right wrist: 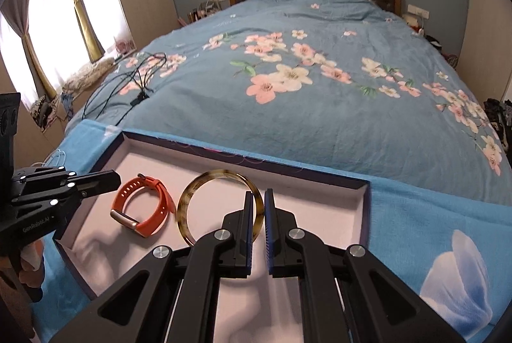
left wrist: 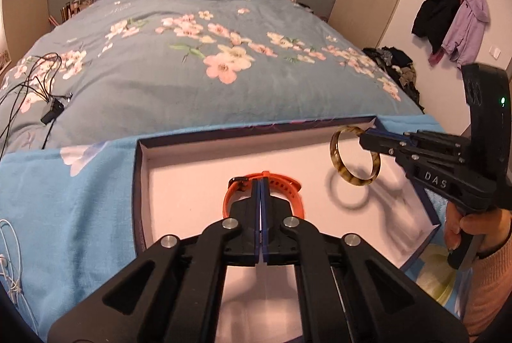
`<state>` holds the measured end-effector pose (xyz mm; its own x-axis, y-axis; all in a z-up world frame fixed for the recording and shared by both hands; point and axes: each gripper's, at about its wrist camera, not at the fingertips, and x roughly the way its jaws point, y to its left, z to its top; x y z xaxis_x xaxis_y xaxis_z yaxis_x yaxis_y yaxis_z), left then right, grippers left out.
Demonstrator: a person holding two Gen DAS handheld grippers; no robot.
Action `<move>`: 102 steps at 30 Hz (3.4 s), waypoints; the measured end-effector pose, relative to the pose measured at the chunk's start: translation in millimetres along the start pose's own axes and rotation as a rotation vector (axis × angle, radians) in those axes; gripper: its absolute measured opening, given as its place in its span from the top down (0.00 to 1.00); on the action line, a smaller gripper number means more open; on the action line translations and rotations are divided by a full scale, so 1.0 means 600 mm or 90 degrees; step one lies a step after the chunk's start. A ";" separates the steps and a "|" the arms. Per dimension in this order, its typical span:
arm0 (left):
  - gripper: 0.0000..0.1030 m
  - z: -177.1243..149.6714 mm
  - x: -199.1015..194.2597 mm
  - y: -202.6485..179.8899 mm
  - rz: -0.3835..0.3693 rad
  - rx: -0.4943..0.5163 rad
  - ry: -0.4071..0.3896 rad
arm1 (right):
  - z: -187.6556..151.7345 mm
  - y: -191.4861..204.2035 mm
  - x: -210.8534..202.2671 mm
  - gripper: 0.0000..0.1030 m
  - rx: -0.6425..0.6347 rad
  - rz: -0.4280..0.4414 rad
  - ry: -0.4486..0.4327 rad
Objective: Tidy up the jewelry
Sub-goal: 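Carry the bangle and watch band into the tray box with both tools, then open both tools and withdraw from the tray box, then grasp the clear crystal bracelet with the right tool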
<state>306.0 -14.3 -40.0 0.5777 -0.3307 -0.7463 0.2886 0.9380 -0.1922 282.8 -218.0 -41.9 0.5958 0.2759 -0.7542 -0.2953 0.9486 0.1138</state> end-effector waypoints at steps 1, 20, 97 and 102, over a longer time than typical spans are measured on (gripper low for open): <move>0.99 -0.002 0.006 0.003 0.005 0.003 0.009 | 0.001 0.000 0.004 0.95 -0.003 -0.002 0.005; 0.93 0.002 0.080 0.019 0.059 0.005 0.083 | 0.012 0.001 0.045 0.95 -0.008 0.007 0.055; 0.18 -0.373 -0.244 -0.125 -0.008 0.197 -0.091 | -0.295 0.069 -0.216 0.93 0.010 0.091 -0.045; 0.18 -0.375 -0.247 -0.126 -0.025 0.198 -0.089 | -0.280 0.058 -0.255 0.93 0.034 0.126 -0.087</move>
<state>27.0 -12.7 -58.5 0.6543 -0.3971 -0.6437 0.5190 0.8548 0.0003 55.8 -253.4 -31.0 0.6272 0.4722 -0.6194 -0.3781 0.8798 0.2879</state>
